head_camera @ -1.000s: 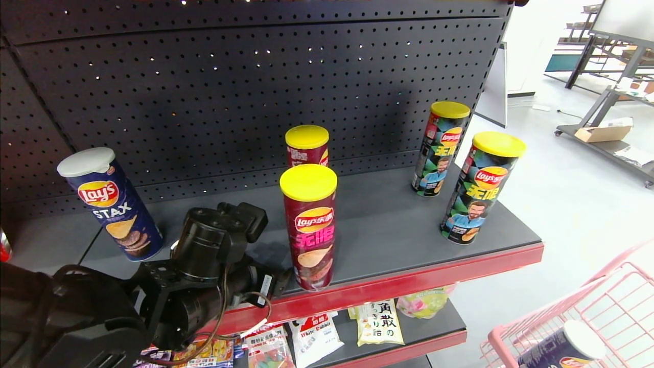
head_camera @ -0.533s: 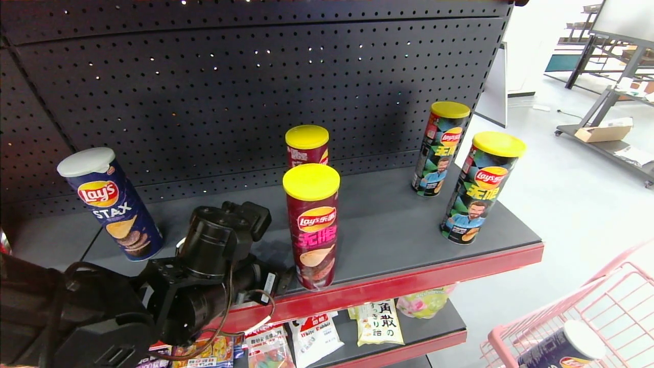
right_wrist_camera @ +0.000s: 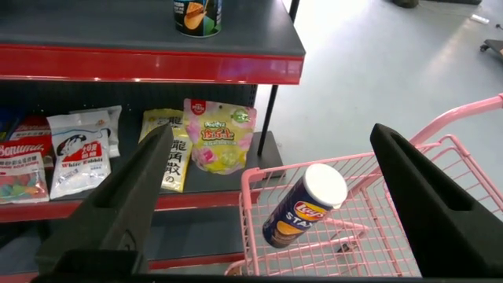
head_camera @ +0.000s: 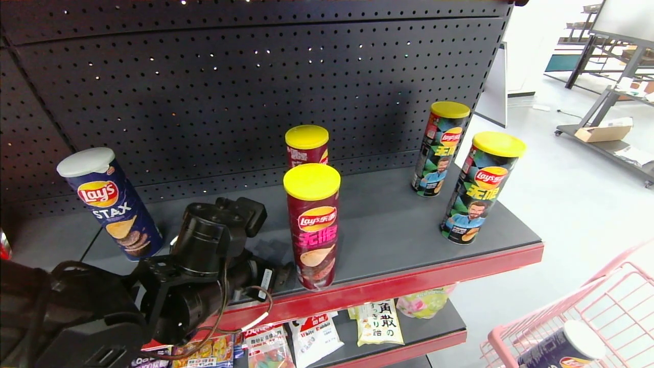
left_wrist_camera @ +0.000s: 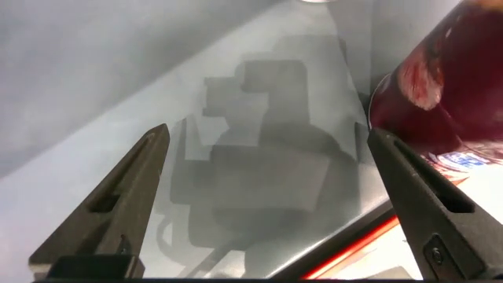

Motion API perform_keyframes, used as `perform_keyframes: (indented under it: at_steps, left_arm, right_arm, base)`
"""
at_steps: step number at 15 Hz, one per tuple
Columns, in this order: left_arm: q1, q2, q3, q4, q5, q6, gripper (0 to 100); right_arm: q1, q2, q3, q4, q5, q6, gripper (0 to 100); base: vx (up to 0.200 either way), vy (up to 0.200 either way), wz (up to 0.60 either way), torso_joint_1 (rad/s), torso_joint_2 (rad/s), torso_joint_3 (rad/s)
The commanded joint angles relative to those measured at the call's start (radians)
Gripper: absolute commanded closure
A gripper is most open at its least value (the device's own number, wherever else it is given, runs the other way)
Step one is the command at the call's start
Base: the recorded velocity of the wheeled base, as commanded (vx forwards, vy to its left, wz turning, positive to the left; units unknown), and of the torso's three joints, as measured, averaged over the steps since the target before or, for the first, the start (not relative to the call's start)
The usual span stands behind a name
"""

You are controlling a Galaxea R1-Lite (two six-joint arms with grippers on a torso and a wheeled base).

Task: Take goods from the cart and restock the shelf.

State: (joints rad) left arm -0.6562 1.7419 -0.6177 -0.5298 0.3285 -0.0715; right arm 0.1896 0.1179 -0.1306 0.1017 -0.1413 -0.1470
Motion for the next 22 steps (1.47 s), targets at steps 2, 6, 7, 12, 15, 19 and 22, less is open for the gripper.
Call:
perform_keyframes:
  at_steps: [2, 6, 7, 12, 15, 19, 22]
  left_arm:
    - [0.021, -0.208, 0.072, 0.016, 0.001, -0.005, 0]
    - [0.024, -0.568, 0.087, 0.338, 0.001, 0.006, 0]
    - [0.033, -0.739, 0.064, 0.557, 0.000, 0.006, 0]
    - [0.072, -1.141, -0.020, 1.038, -0.013, -0.013, 0]
    - [0.092, -1.196, 0.015, 1.031, -0.013, -0.016, 0]
    - [0.092, -1.296, 0.098, 1.028, -0.013, 0.056, 0]
    - [0.090, -1.314, 0.101, 1.028, -0.014, 0.059, 0]
  right_arm:
    - [0.033, 0.069, -0.010, -0.011, 0.012, -0.005, 0]
    - [0.036, 0.282, -0.037, -0.096, 0.009, -0.003, 0]
    - [0.025, 0.370, -0.049, -0.119, 0.005, 0.014, 0]
    - [-0.038, 0.479, -0.084, -0.119, 0.009, 0.020, 0]
    - [-0.039, 0.476, -0.078, -0.122, 0.009, 0.023, 0]
    - [-0.081, 0.490, -0.072, -0.194, -0.004, 0.107, 0]
    - [-0.090, 0.456, -0.050, -0.151, 0.015, 0.026, 0]
  base:
    - [0.000, 0.000, 0.00, 0.000, 0.00, 0.000]
    - [0.000, 0.000, 0.00, 0.000, 0.00, 0.000]
    - [0.000, 0.000, 0.00, 0.000, 0.00, 0.000]
    - [0.000, 0.000, 0.00, 0.000, 0.00, 0.000]
    - [0.000, 0.000, 0.00, 0.000, 0.00, 0.000]
    - [0.000, 0.000, 0.00, 0.000, 0.00, 0.000]
    - [0.000, 0.000, 0.00, 0.000, 0.00, 0.000]
